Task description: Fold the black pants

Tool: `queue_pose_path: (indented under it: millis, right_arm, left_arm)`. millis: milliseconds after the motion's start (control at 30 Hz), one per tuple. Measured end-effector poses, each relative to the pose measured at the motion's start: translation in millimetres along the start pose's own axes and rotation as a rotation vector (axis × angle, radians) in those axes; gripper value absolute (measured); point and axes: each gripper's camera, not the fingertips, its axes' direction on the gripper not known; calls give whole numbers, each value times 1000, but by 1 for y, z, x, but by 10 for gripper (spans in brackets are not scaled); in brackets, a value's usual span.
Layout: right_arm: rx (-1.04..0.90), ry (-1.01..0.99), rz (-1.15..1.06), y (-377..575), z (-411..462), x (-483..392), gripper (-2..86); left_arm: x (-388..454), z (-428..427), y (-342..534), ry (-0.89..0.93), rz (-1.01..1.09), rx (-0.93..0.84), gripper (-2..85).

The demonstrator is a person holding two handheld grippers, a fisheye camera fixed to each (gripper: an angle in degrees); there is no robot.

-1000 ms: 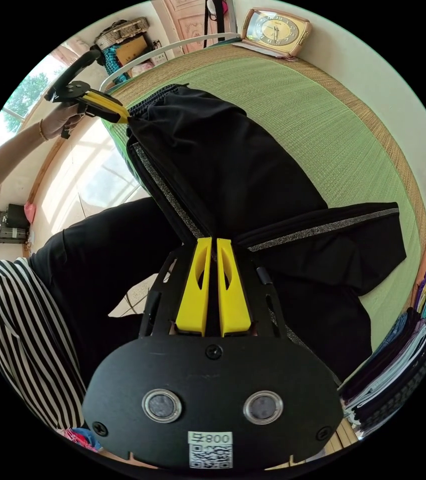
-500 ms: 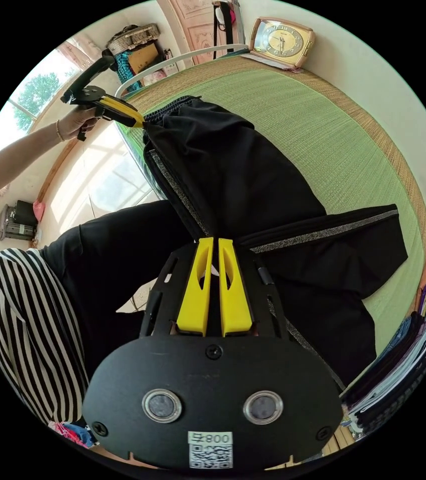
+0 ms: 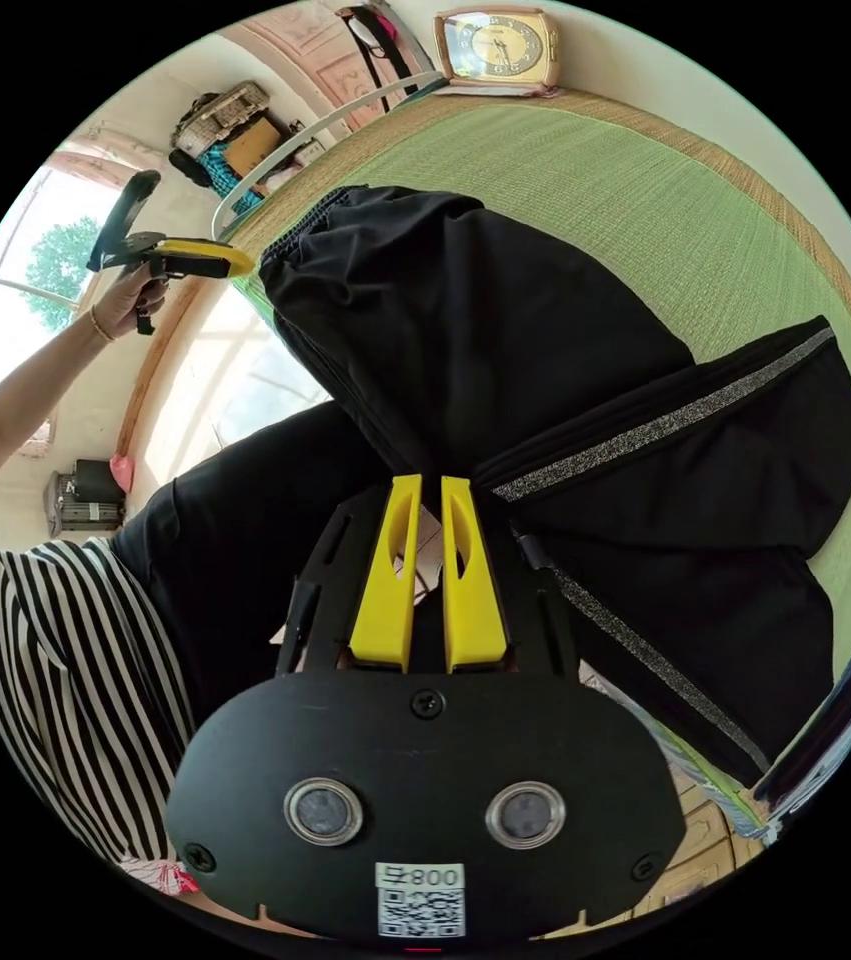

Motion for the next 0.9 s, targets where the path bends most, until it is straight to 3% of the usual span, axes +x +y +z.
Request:
queue_pose_path:
  millis: [167,400,567,900]
  right_arm:
    - [50,-81,68,4,-8,23,42]
    - [213,-199,235,26,-48,74,50]
    - [252,-31,360,5,-88,146,67]
    - [155,200,462,-105,-98,257,78]
  left_arm:
    - [0,16,-2,146,-26,150,39]
    - [55,96,-70,409,176,109,64]
    - [101,171,-147,510,276,19,76]
    - [125,275,-219,464,227,-82,74]
